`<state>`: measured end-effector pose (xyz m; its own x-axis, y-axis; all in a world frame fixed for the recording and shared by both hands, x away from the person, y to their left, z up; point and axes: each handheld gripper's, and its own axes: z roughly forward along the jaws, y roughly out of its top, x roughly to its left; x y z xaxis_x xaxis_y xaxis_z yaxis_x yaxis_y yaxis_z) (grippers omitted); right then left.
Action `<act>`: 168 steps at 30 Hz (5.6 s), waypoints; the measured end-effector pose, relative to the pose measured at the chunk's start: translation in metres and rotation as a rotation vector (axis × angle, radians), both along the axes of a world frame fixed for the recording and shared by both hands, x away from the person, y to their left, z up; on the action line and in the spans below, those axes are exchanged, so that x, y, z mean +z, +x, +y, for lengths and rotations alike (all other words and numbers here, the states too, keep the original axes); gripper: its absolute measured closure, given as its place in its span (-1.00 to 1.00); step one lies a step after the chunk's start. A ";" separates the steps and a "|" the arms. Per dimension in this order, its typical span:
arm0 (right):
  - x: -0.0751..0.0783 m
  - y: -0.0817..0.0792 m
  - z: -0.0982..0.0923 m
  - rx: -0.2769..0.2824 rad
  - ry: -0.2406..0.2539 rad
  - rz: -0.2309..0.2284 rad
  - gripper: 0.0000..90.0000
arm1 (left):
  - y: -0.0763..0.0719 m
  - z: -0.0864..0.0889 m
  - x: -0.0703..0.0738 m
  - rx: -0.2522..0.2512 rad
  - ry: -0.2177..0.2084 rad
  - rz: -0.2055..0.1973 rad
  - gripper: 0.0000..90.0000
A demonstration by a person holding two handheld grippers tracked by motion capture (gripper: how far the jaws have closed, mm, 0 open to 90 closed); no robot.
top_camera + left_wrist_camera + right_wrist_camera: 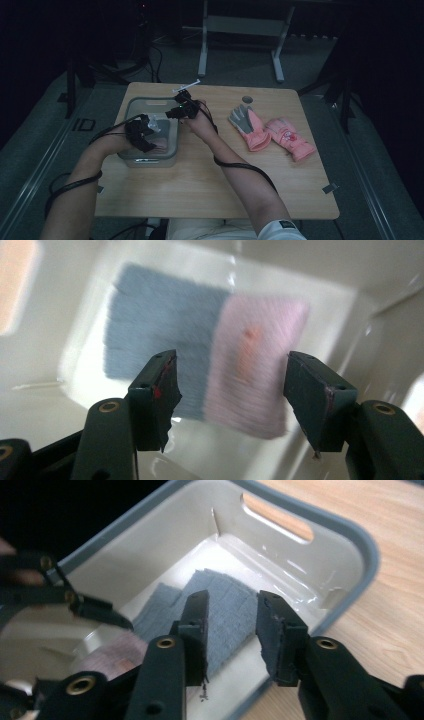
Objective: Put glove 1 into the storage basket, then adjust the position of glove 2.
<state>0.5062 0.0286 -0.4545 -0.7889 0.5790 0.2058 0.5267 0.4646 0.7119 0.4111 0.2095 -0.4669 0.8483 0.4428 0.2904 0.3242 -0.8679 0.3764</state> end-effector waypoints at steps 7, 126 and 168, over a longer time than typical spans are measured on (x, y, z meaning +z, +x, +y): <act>0.018 -0.019 -0.037 0.015 0.040 -0.048 0.47 | -0.014 -0.010 0.030 -0.013 -0.153 -0.013 -0.22; -0.038 -0.130 -0.184 -0.614 -0.092 -0.007 0.94 | -0.126 -0.144 -0.085 -0.005 -0.547 -0.043 -0.91; 0.005 -0.086 -0.340 -0.418 -0.079 -0.194 0.26 | -0.125 -0.142 -0.089 -0.020 -0.566 -0.002 -0.91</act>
<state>0.4199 -0.3118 -0.4494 -0.5043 0.8633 0.0200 0.5411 0.2979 0.7864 0.2864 0.0677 -0.5559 0.8580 0.5135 0.0143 0.3082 -0.5368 0.7854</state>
